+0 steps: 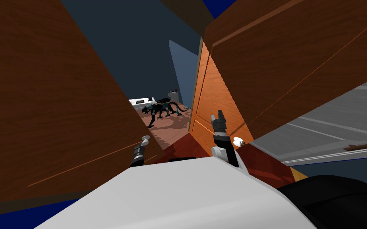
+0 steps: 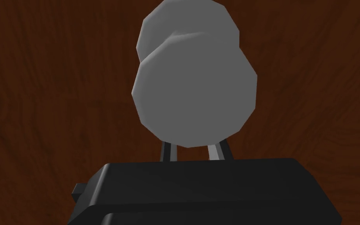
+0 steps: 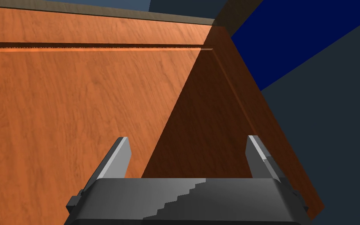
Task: Pull the door open
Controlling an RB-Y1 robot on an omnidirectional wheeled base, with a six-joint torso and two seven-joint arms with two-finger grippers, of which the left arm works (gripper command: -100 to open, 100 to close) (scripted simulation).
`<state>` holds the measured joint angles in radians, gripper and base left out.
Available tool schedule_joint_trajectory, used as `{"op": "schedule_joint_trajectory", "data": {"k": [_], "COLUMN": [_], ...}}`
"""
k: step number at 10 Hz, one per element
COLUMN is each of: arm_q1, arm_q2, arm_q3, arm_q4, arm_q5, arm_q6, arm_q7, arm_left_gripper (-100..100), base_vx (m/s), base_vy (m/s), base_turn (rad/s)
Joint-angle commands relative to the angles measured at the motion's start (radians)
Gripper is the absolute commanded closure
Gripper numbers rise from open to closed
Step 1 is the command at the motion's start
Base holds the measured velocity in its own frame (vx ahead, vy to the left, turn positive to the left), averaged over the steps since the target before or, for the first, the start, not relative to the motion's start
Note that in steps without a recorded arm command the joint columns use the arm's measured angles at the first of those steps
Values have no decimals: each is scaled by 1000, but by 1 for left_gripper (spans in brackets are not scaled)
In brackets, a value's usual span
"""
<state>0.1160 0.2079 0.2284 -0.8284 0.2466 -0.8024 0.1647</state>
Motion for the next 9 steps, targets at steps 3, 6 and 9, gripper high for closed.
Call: {"op": "schedule_joint_trajectory", "data": {"k": [3,6,9], "arm_q1": [-16,-19,0], "arm_q2": [1,9,13], "arm_q3": [-34,-51,-51], "arm_q4": [7,11,10], "arm_q5": [34,70,106], "arm_q6": [-17,-18,-2], "arm_q7": [102,173,242], "arm_left_gripper": [100,100,-100], "base_vx": [-38,-43,-48], "base_vy": [2,5,10], "base_turn": [-41,-69,-36]}}
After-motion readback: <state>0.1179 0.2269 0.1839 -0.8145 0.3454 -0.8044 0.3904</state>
